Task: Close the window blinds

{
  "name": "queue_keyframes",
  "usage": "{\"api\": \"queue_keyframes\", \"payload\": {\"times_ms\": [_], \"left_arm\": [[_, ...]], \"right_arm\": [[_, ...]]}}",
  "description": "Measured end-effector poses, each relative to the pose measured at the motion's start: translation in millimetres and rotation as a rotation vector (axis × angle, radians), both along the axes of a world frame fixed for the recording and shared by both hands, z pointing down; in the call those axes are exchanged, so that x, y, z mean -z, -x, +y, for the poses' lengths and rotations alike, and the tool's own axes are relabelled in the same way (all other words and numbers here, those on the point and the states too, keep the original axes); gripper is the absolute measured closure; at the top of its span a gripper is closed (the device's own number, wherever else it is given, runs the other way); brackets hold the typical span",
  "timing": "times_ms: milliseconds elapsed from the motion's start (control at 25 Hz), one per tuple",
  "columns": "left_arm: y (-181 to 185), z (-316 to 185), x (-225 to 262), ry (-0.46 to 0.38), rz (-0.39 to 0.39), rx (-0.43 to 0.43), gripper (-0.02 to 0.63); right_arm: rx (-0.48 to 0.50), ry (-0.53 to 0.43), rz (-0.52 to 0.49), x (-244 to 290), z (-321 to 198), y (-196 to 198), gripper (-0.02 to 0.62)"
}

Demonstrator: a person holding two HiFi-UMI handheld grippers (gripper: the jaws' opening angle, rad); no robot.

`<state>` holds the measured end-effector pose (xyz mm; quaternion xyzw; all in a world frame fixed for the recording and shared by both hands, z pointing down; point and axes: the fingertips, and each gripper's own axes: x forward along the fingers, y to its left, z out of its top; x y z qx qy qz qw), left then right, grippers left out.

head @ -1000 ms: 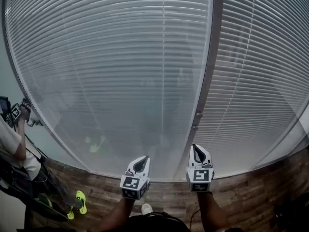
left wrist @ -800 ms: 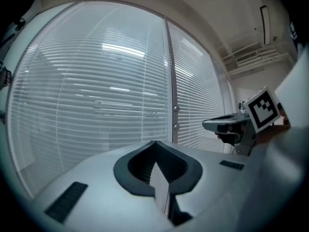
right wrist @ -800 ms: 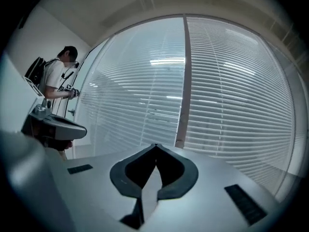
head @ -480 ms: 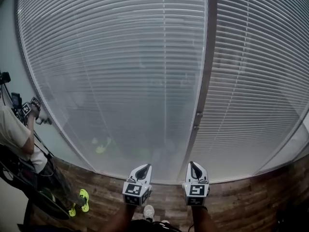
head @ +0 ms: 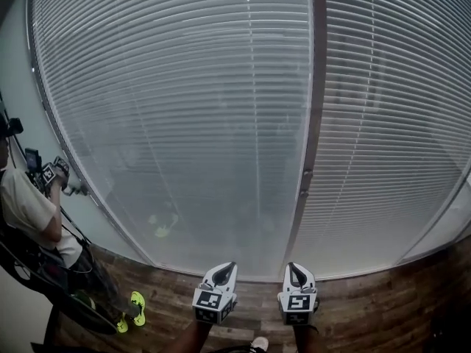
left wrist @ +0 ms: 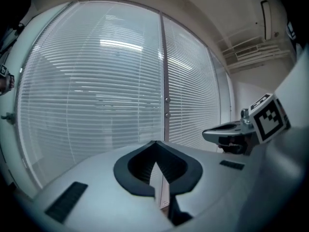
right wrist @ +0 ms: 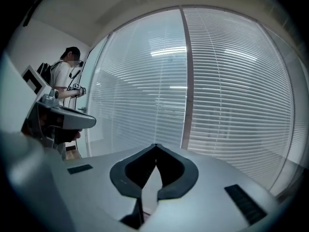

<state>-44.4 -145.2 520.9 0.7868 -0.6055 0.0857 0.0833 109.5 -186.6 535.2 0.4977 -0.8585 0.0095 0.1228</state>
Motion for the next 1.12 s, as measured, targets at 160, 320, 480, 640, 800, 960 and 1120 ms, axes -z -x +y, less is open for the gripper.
{"api": "queue_keyframes", "payload": {"times_ms": [160,320,480,640,800,960,1120], "left_arm": [[12,7,-6,-0.028,-0.002,0.008,0.606],[40,31,-13,-0.004,0.037,0.035,0.606],[73,68,-22,0.030,0.047,0.080,0.606],[92,102,-23,0.010,0.053,0.108,0.606],[105,144,-23,0.001,0.057,0.090,0.606],[105,182,-23,-0.009,0.069,0.061,0.606],[107,211,-17,-0.008,0.089,0.056,0.606]], "right_arm": [[0.001,-0.013,0.009,-3,5,11,0.592],[0.008,-0.092,0.123,-2,33,30,0.592],[-0.007,-0.098,0.132,-2,67,42,0.592],[-0.023,-0.077,0.100,-5,98,48,0.592],[-0.024,-0.024,-0.009,-5,134,67,0.592],[-0.049,-0.004,-0.083,-4,167,74,0.592],[-0.084,0.012,-0.072,2,203,74,0.592]]}}
